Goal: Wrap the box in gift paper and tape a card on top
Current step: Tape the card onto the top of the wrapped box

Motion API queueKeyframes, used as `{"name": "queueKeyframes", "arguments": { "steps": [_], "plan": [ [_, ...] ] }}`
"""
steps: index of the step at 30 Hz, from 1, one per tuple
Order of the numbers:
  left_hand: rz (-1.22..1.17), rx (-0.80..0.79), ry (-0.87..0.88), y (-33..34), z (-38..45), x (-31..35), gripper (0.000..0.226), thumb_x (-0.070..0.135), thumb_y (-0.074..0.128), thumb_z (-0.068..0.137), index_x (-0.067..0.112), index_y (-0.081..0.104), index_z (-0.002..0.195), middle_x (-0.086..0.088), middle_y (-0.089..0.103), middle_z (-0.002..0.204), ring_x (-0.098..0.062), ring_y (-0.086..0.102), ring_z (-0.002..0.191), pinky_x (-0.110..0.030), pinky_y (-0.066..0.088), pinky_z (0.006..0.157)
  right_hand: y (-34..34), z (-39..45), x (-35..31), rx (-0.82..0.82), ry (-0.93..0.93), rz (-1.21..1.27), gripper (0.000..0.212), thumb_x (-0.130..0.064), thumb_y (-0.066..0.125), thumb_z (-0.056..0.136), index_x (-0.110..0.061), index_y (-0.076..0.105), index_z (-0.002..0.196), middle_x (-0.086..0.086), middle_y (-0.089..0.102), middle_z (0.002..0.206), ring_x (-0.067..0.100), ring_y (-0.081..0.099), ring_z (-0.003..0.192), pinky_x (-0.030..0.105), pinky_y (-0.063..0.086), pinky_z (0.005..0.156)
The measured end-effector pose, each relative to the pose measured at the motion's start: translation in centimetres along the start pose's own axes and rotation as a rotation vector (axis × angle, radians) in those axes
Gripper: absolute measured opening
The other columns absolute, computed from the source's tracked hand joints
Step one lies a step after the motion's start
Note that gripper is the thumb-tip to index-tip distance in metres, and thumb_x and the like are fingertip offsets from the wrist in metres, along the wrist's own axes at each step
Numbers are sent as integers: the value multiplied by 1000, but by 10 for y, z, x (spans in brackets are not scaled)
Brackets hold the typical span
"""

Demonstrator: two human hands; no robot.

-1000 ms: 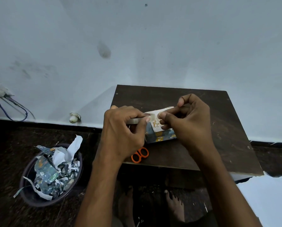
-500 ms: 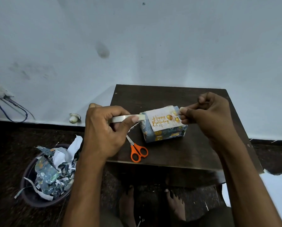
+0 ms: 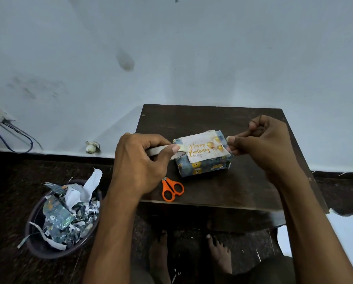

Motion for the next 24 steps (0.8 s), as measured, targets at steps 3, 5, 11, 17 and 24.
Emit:
{"name": "queueKeyframes", "arguments": {
  "steps": [3,5,11,17,24],
  "plan": [
    [2,1,-2,0,0,1,22,42,74,81,23,79,70,11,68,57,-10,63,55,-15,39,54,-3,-1,-1,64,-33,-107,39,8,79,79,-14,48,83,13,75,68,26,75,62,43,64,64],
    [30,9,1,0,0,2,24,44,75,80,23,78,69,10,68,56,-12,63,53,-18,40,52,-3,-2,-3,106,-55,-191,37,4,82,77,-15,50,81,9,74,67,20,74,58,41,64,64],
    [61,5,16,5,2,10,24,44,75,78,23,81,72,12,73,64,-7,66,55,-31,50,49,-7,-2,-4,205,-81,-375,36,-3,86,68,-18,53,71,7,72,70,24,74,68,41,63,66],
    [241,44,8,-5,1,16,26,56,74,74,31,80,69,12,67,53,-7,61,49,-30,51,52,-13,-5,-12,287,-108,-421,34,-3,82,66,-19,52,67,7,69,69,24,70,66,31,57,57],
    [253,-7,-25,-2,0,9,37,62,70,80,31,74,61,10,52,42,-6,50,44,-22,33,51,-18,-2,2,275,-26,-383,33,-4,81,65,-18,52,67,13,70,68,31,73,62,49,63,61]
  ]
}}
Point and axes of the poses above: each hand's wrist, its own z-axis towards the middle knuckle, its own y-axis out of the palm, x = y × z, the point moved 10 cm from there along z, towards the middle knuckle
